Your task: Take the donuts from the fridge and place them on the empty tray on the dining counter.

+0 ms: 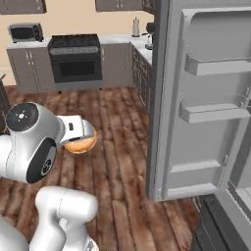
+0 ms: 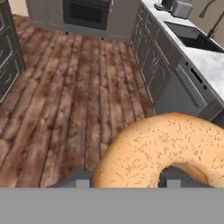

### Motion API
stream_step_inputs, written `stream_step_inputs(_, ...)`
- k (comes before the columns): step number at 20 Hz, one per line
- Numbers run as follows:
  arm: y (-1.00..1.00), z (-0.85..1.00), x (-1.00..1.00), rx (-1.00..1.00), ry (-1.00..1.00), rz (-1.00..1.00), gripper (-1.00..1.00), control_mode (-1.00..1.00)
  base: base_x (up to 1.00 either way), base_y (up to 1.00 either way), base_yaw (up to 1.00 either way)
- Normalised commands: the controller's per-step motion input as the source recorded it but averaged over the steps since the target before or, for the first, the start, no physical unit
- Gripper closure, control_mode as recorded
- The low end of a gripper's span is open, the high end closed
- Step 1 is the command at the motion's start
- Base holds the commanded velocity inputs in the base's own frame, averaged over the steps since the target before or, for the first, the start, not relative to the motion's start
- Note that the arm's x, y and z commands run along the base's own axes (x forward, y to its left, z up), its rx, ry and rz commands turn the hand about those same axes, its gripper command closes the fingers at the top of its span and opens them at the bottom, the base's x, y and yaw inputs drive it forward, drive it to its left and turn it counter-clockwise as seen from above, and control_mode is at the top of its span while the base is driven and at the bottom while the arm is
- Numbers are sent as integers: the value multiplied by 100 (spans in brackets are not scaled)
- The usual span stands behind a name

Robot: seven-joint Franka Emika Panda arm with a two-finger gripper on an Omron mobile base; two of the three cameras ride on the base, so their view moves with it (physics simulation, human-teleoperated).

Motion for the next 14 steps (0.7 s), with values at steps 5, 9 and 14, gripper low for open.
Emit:
stream_step_inputs(5, 0, 0, 0, 0, 0, 0, 100, 100, 19, 4, 65)
stream_step_inputs(9, 0, 0, 0, 0, 0, 0, 100, 100, 85, 3, 45)
stream_step_inputs(14, 0, 0, 0, 0, 0, 0, 100, 100, 100, 0, 22)
